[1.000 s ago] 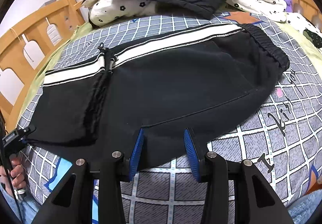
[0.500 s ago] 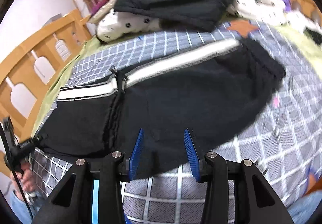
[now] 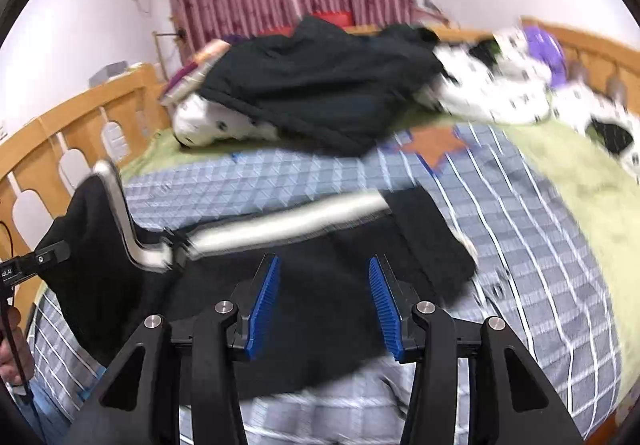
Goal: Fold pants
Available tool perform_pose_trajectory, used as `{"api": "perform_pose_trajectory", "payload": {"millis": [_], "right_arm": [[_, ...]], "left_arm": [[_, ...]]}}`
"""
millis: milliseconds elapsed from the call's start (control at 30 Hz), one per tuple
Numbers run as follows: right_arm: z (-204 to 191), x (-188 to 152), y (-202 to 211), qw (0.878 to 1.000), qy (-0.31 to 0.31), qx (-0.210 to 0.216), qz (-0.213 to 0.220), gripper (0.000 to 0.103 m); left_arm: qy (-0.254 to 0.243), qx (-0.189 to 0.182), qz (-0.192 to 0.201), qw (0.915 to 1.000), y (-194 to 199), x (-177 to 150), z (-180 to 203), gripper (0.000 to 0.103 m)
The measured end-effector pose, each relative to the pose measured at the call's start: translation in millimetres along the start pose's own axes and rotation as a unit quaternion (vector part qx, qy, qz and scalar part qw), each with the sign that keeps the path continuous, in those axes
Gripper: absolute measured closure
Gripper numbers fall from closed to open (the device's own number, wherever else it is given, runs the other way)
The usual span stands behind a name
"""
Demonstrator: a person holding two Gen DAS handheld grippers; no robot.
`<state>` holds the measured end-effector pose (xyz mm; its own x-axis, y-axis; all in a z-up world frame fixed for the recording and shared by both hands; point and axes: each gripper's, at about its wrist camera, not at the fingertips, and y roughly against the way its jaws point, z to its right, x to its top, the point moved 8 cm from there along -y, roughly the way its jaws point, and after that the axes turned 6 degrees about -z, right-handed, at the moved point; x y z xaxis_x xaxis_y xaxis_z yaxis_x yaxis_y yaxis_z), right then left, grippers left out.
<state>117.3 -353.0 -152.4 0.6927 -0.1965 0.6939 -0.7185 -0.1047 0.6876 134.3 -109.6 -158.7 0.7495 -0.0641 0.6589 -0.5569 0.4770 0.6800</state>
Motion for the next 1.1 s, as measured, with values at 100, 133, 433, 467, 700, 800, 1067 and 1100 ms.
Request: {"api": "perform_pose_trajectory", "payload": {"millis": [100,133,433,467,700,800,1067,1100], "right_arm": [[30,-14,-10,0.999,-0.033,0.003,-0.033,0.057],[38,-16,-9,0.999,-0.039,0.004,-0.028,0.057],[55,-28,-10,0.999,-0.041,0.012,-0.033,0.057],[52,-28,-10,0.998,-0.042,0.021,-0.034,0.057],[-10,-28,-33,0.991,-0.011,0.116,-0.071,0.055],[-35,-36,-52,0.986,0.006,0.132,-0.097,0.053],[-81,-67,-106,0.972,0.032,0.152,-0.176,0.082],[-83,-61,-103,0.972,0.037,0.156,-0.171,0.083]], "left_arm": [[-0.006,-0.022,-0.037,0.9991,-45,-23,35,0.087],[-0.009,-0.026,-0.053,0.9982,-61,-32,46,0.087],[-0.046,-0.065,-0.059,0.9951,-59,-59,69,0.055],[-0.056,-0.059,-0.049,0.9954,-49,-58,68,0.047],[-0.082,0.070,0.007,0.9942,15,-67,5,0.027],[-0.058,0.120,-0.013,0.9909,18,-84,-35,0.027],[-0.015,0.093,-0.063,0.9935,-11,-113,-60,0.026],[-0.020,0.091,-0.066,0.9935,-15,-111,-57,0.025]]}}
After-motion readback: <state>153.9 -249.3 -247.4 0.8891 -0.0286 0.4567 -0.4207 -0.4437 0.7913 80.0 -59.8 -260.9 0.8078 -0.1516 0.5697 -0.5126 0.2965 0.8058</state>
